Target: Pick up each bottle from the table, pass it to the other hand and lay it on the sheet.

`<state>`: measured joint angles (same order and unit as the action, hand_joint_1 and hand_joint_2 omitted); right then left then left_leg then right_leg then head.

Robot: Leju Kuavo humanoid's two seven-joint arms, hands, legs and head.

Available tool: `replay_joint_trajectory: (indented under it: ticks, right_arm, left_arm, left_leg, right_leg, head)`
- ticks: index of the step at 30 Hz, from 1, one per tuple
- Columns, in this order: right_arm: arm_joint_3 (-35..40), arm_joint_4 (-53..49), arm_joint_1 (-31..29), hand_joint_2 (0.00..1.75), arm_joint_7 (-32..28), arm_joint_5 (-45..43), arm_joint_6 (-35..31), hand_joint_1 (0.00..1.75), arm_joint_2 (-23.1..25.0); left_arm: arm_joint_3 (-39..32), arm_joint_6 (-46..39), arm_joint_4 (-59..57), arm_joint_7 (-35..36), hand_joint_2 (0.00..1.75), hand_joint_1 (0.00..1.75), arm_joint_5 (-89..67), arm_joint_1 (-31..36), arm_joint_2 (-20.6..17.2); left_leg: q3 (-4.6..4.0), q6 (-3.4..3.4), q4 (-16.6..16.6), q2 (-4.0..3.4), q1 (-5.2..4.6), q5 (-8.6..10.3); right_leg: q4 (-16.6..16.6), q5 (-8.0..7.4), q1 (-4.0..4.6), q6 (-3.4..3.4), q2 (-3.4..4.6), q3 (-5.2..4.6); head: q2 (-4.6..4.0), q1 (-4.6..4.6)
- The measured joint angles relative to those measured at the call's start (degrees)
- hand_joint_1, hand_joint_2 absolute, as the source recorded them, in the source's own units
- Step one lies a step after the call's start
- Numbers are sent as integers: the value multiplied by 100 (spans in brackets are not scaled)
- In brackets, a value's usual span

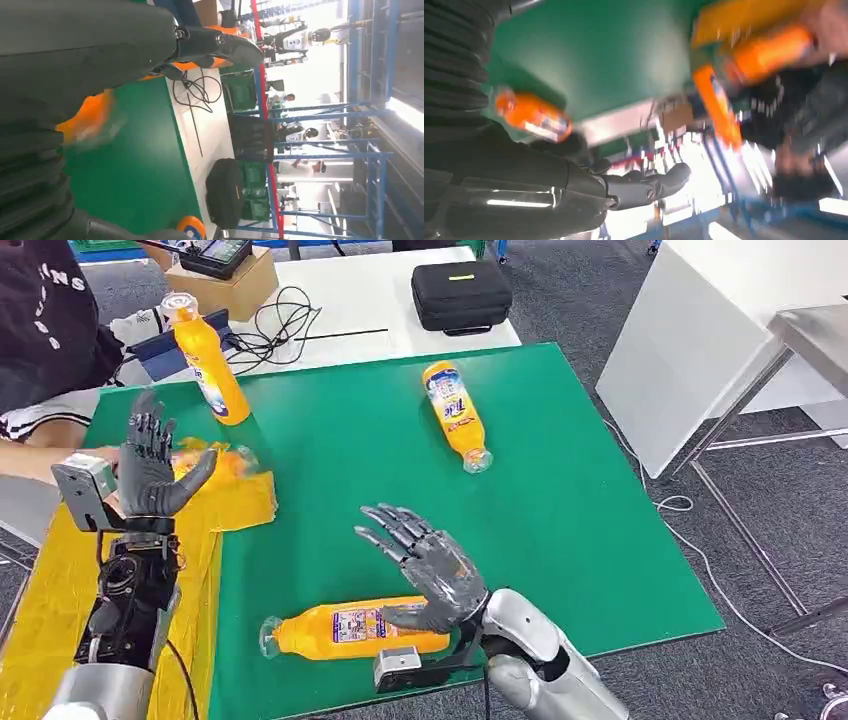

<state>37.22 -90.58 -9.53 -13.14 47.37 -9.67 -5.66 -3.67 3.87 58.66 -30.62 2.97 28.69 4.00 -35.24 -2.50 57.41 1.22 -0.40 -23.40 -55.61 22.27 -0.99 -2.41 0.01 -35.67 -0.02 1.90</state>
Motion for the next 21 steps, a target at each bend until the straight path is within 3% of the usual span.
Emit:
replay_joint_trajectory:
  ticks: [3,9,21]
  right_arm:
    - [55,2,-63,175,-55,-470,507,0,-77]
    - [109,4,-249,175,-815,-2100,1609,0,-424]
    - [90,-98,-34,175,-581,-2444,1946,0,-1065]
  left_arm:
    - [-57,40,0,-20,175,0,66,-76,-9]
    - [-149,92,-63,-118,175,0,147,-165,-19]
    - [-249,101,-192,-81,175,0,304,-156,-96]
  left_leg:
    - [0,0,0,-1,0,0]
    - [-1,0,0,1,-1,0]
    - [-1,0,1,-1,-1,-1]
  right_leg:
    - [0,0,0,0,0,-1]
    - [1,0,-1,0,-1,-1]
    - [1,0,0,0,0,-3]
  head:
    - [0,0]
    - [0,0]
    - [0,0]
